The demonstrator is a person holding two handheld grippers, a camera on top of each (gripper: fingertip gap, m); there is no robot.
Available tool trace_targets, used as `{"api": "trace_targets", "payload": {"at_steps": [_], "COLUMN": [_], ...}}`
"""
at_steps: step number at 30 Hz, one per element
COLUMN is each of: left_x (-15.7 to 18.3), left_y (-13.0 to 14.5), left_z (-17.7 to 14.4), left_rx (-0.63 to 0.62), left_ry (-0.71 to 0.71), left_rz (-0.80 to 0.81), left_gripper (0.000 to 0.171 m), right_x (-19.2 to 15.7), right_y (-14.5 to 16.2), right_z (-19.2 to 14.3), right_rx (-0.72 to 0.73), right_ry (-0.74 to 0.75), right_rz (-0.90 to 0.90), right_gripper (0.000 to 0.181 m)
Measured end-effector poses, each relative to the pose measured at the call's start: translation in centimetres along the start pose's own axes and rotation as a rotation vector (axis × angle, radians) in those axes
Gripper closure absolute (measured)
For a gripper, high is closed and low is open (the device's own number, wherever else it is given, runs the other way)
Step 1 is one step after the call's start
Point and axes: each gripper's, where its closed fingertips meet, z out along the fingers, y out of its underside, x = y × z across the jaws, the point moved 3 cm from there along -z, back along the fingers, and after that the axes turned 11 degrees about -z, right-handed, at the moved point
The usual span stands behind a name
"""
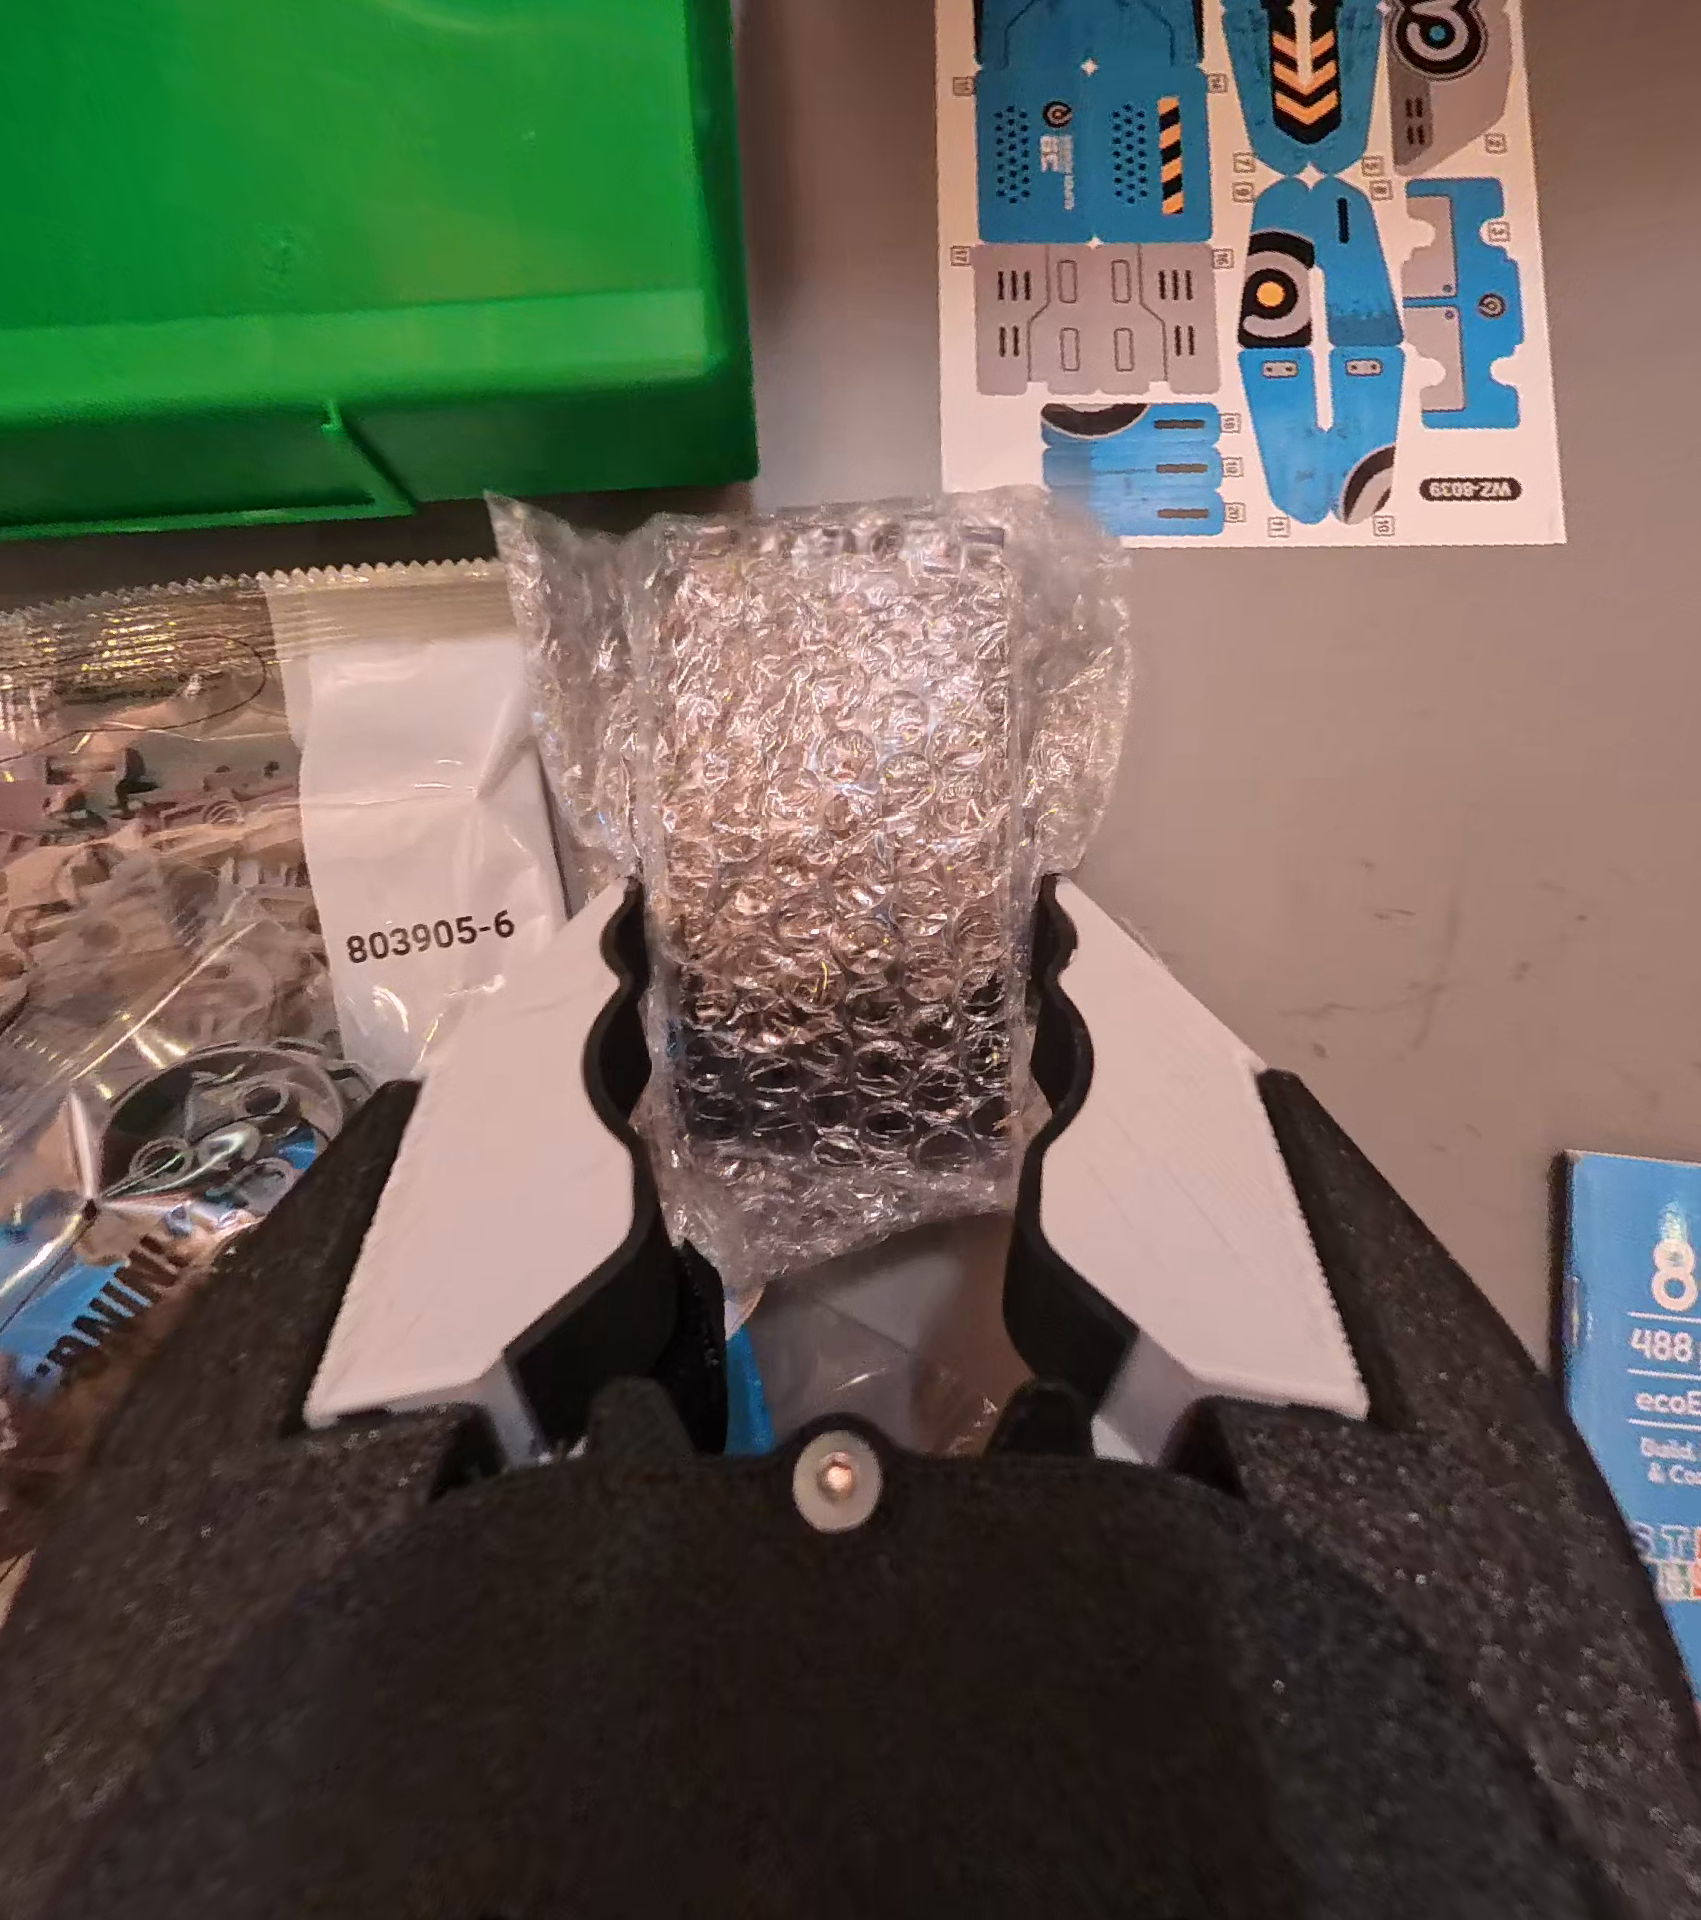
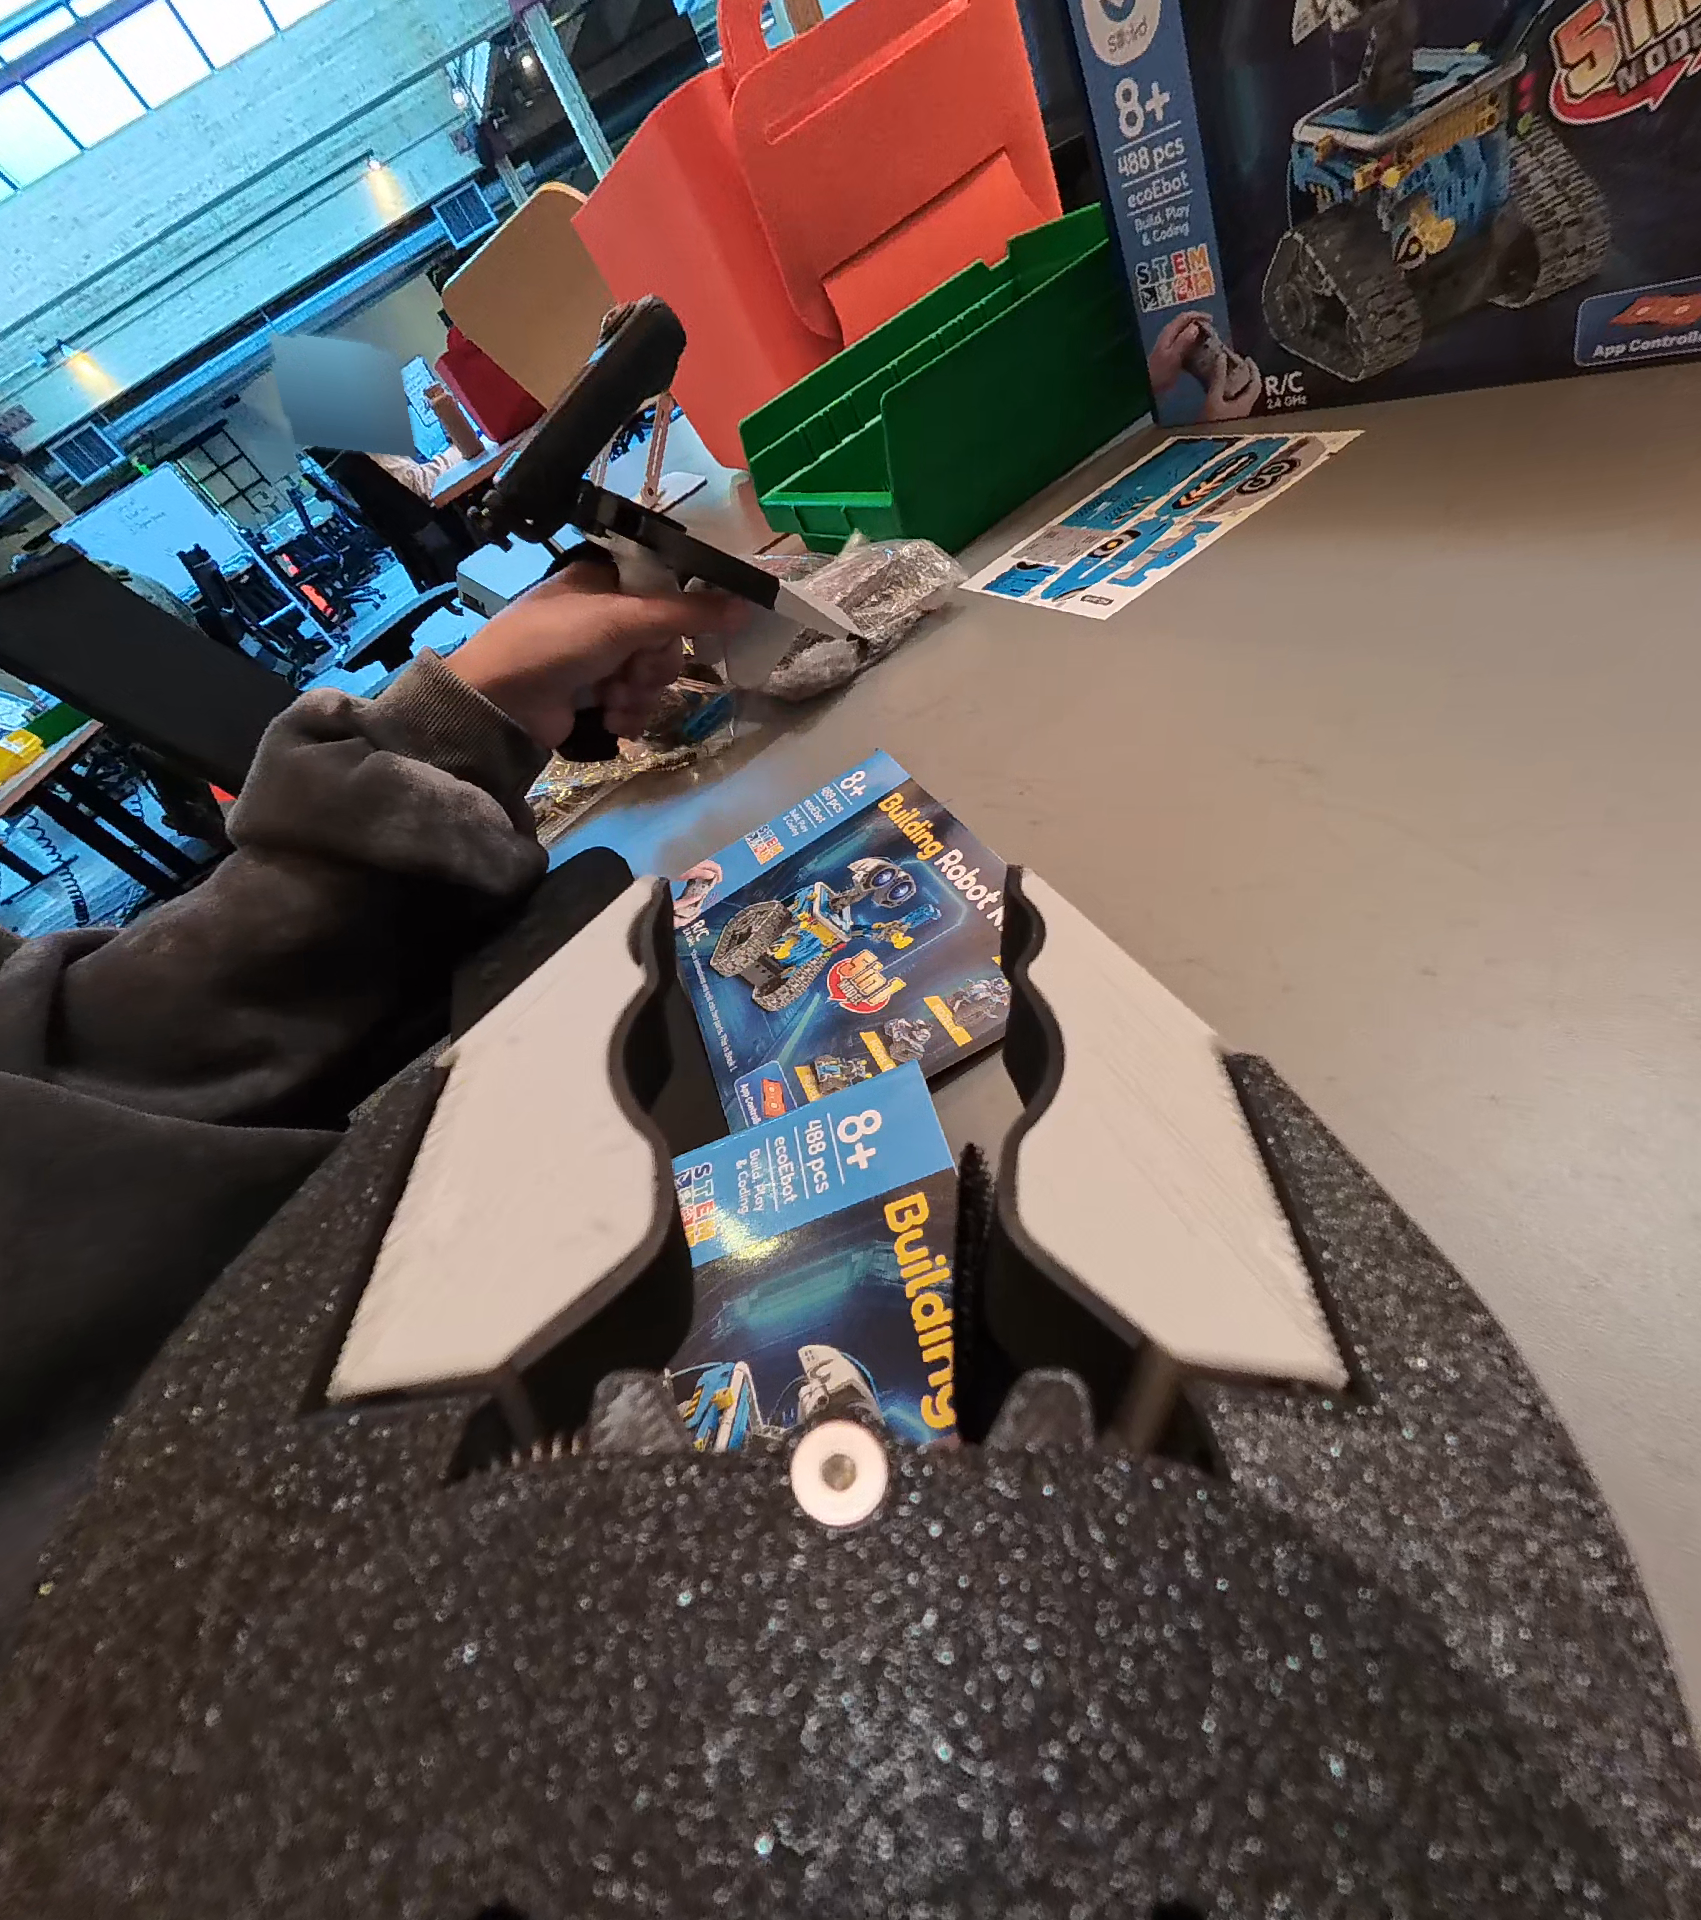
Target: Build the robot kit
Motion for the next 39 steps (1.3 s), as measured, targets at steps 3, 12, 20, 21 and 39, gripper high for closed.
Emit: {"api": "trace_targets", "payload": {"at_steps": [3, 12, 20, 21, 39], "left_x": [-0.2, 17.0, 48.4, 50.7, 59.2], "left_y": [-0.1, -5.2, -0.7, -0.8, 0.0], "left_z": [-0.1, -10.3, -5.0, -2.7, 7.6], "left_rx": [0.016, 0.251, -0.118, -0.119, -0.486], "left_ry": [-0.022, 0.510, 0.921, 0.857, 0.353], "left_rz": [0.003, 0.012, 0.605, 0.703, 1.083], "left_gripper": [0.096, 0.083, 0.053, 0.049, 0.068], "right_x": [0.0, 0.6, 0.1, 0.1, 0.1], "right_y": [0.0, -0.2, -0.5, -0.5, -2.0], "right_z": [0.0, -0.4, -0.7, -0.8, -2.8], "right_rx": [0.002, 0.021, 0.053, 0.056, 0.199], "right_ry": [0.002, 0.051, 0.004, 0.001, -0.075], "right_rz": [-0.003, 0.006, 0.011, 0.013, 0.124], "right_gripper": [0.119, 0.118, 0.117, 0.117, 0.114]}}
